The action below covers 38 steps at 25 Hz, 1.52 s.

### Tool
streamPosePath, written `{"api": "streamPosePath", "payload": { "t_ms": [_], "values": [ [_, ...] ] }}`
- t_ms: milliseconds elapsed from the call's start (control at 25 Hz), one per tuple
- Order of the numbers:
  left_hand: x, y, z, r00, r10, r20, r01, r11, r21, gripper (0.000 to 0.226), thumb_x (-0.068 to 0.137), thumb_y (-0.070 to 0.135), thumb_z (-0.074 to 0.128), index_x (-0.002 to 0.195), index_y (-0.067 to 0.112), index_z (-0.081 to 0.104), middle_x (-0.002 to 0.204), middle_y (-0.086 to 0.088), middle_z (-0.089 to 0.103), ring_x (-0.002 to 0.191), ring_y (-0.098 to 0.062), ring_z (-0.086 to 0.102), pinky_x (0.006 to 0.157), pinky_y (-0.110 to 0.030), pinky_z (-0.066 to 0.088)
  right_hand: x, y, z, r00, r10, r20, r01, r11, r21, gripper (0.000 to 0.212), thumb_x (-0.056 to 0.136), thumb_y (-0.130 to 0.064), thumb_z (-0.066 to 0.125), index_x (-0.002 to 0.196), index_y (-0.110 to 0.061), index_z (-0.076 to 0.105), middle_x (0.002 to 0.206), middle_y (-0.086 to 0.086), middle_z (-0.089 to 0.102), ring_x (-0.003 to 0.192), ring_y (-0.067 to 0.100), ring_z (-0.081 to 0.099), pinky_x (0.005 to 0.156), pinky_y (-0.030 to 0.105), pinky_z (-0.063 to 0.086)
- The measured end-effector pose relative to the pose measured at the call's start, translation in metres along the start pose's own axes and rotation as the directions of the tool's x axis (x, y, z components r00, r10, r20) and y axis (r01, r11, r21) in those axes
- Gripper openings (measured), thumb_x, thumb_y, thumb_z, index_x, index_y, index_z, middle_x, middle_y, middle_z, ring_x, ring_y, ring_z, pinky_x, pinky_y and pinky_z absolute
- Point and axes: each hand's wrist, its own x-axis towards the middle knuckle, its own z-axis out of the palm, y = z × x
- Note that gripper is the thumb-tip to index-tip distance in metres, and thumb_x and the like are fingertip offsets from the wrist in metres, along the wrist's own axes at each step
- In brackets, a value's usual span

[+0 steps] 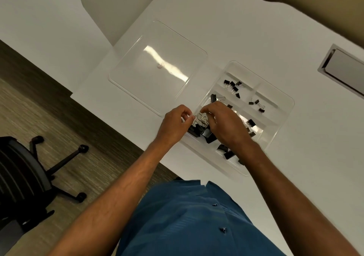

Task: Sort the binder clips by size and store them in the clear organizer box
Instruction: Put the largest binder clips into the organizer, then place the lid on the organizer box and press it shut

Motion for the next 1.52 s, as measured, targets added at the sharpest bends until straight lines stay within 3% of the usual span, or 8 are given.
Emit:
{"api": "streamPosePath", "payload": {
  "t_ms": [320, 480, 880, 1080, 1240, 1320, 1400, 1520],
  "values": [
    [0.005, -0.004, 0.005, 0.999, -0.016, 0.028, 0.016, 1.000, -0.011, 0.013, 0.093, 0.031, 0.067, 0.098, 0.021, 0.060, 0.085, 0.011, 0.060, 0.074, -0.003, 0.060, 0.059, -0.004, 0.045, -0.030, 0.006, 0.024, 0.991, -0.049, 0.124, 0.082, 0.955, -0.283, 0.039, 0.092, -0.013, 0.069, 0.130, -0.014, 0.061, 0.129, 0.006, 0.058, 0.114, 0.022, 0.055, 0.083, 0.035, 0.058],
    [0.010, -0.002, -0.002, 0.999, -0.006, 0.033, 0.007, 0.999, -0.044, 0.011, 0.095, 0.032, 0.064, 0.099, 0.022, 0.064, 0.089, 0.013, 0.063, 0.078, 0.000, 0.059, 0.064, -0.004, 0.045, -0.023, 0.003, 0.010, 0.999, -0.024, 0.040, 0.026, 0.998, -0.052, 0.030, 0.098, -0.016, 0.060, 0.128, -0.019, 0.063, 0.127, -0.001, 0.059, 0.117, 0.014, 0.054, 0.095, 0.027, 0.048],
    [0.089, -0.021, -0.064, 0.974, 0.019, -0.227, -0.004, 0.998, 0.065, 0.010, 0.096, 0.027, 0.060, 0.104, 0.024, 0.064, 0.105, 0.008, 0.060, 0.082, -0.007, 0.059, 0.068, -0.010, 0.043, 0.080, -0.028, -0.029, 0.962, 0.264, -0.074, -0.204, 0.870, 0.449, 0.029, 0.098, -0.020, 0.059, 0.126, -0.026, 0.058, 0.121, -0.018, 0.059, 0.103, -0.009, 0.057, 0.073, 0.007, 0.044],
    [0.136, -0.040, -0.098, 0.928, 0.112, -0.356, -0.019, 0.967, 0.255, 0.017, 0.092, 0.024, 0.064, 0.109, 0.021, 0.063, 0.117, 0.001, 0.057, 0.109, -0.020, 0.052, 0.087, -0.033, 0.049, 0.136, -0.033, 0.004, 0.860, 0.487, 0.148, -0.441, 0.568, 0.695, 0.031, 0.092, -0.020, 0.065, 0.121, -0.021, 0.054, 0.112, -0.007, 0.059, 0.101, 0.016, 0.063, 0.089, 0.033, 0.055],
    [0.171, -0.054, -0.123, 0.903, 0.082, -0.422, 0.134, 0.879, 0.457, 0.036, 0.090, 0.032, 0.065, 0.122, 0.018, 0.058, 0.136, -0.005, 0.048, 0.127, -0.029, 0.040, 0.101, -0.045, 0.040, 0.156, -0.030, 0.031, 0.772, 0.564, 0.295, -0.585, 0.448, 0.676, 0.021, 0.081, -0.020, 0.066, 0.078, -0.021, 0.045, 0.076, -0.001, 0.041, 0.070, 0.018, 0.041, 0.083, 0.041, 0.052],
    [0.184, -0.059, -0.134, 0.895, -0.012, -0.446, 0.240, 0.855, 0.459, 0.047, 0.090, 0.036, 0.063, 0.132, 0.016, 0.053, 0.143, -0.008, 0.044, 0.132, -0.032, 0.036, 0.106, -0.049, 0.035, 0.159, -0.029, 0.040, 0.739, 0.609, 0.286, -0.609, 0.426, 0.669, 0.022, 0.081, -0.023, 0.067, 0.098, -0.015, 0.055, 0.093, 0.001, 0.049, 0.082, 0.018, 0.050, 0.092, 0.044, 0.057],
    [0.191, -0.060, -0.138, 0.889, -0.131, -0.439, 0.326, 0.854, 0.405, 0.054, 0.092, 0.038, 0.061, 0.138, 0.014, 0.048, 0.145, -0.011, 0.043, 0.133, -0.033, 0.036, 0.106, -0.049, 0.035, 0.162, -0.030, 0.046, 0.716, 0.642, 0.276, -0.618, 0.398, 0.678, 0.060, 0.083, -0.025, 0.067, 0.136, -0.011, 0.044, 0.124, 0.003, 0.048, 0.107, 0.022, 0.057, 0.096, 0.045, 0.056],
    [0.196, -0.053, -0.136, 0.879, -0.203, -0.432, 0.381, 0.845, 0.376, 0.056, 0.093, 0.041, 0.059, 0.141, 0.015, 0.045, 0.144, -0.013, 0.042, 0.132, -0.034, 0.036, 0.105, -0.049, 0.035, 0.163, -0.031, 0.052, 0.692, 0.672, 0.264, -0.617, 0.361, 0.699, 0.071, 0.086, -0.021, 0.068, 0.146, -0.014, 0.031, 0.141, 0.006, 0.041, 0.121, 0.029, 0.055, 0.099, 0.045, 0.054]
  ]
}}
